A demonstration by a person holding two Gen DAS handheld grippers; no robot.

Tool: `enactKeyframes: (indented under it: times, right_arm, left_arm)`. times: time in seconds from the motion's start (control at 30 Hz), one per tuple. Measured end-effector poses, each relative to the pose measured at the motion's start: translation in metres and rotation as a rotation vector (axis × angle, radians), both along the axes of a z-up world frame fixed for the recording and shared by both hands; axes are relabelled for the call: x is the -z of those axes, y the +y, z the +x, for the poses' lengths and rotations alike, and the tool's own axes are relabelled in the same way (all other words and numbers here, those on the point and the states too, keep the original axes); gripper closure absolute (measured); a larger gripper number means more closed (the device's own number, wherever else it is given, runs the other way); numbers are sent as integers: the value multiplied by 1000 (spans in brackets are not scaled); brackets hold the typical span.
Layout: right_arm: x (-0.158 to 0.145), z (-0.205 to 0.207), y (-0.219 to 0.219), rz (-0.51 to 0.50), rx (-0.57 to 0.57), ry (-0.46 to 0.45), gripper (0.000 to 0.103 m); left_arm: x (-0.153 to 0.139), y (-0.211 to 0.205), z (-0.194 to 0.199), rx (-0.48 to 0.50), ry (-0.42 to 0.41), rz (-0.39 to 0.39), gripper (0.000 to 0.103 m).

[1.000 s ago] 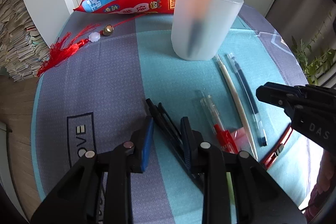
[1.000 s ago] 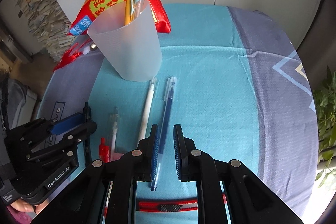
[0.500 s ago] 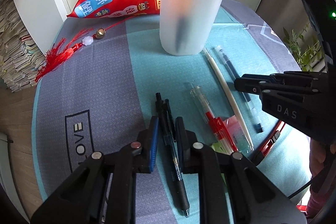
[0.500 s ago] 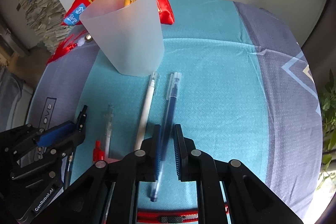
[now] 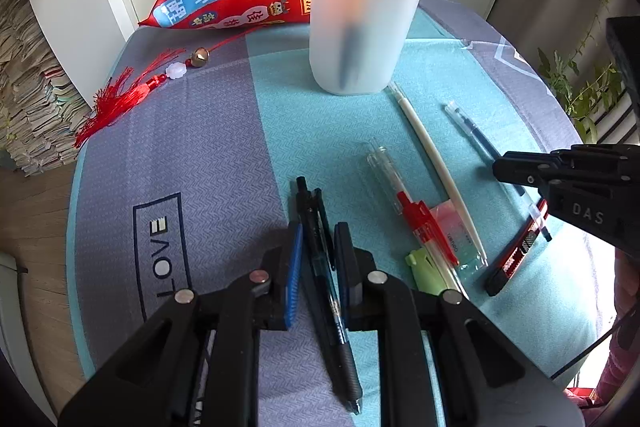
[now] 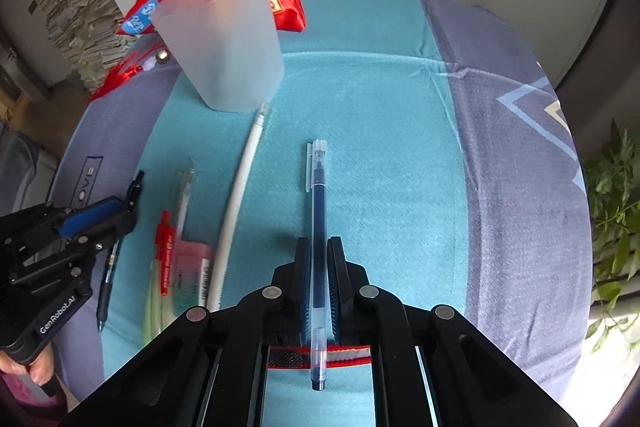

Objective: Organize stationery

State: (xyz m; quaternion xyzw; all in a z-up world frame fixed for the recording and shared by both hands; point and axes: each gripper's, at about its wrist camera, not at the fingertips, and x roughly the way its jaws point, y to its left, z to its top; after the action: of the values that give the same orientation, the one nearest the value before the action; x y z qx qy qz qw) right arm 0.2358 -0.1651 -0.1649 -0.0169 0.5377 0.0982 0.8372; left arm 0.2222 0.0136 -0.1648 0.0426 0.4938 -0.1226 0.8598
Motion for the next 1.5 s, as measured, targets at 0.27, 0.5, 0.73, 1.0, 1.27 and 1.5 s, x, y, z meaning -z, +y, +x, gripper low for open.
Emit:
enactKeyframes:
  times: [0.27,0.5,0.73,1.0,1.27,1.5]
  right_arm:
    - [-1,12,3,-19,1,5,88]
    - [1,36,11,-41,9,2,81]
    - [1,47,20,-71,-17,-21,90]
    - [-45,16,9,55,7,-148,90]
    - [-102,-17,-1,127,7,-306,90]
    - [-127,-38,0,160,-8,-389,90]
  left_arm:
    - [3,-1,0,-12,15,5,86]
    - [5,-3,7,-22,19,15,85]
    - [6,-7,8,-2,4,18,88]
    - [-18,1,1,-16,-53,-17,89]
    - [-56,9,-14,-11,-142,-62,90]
    - [-83,10,-20,-3,-205,-87,90]
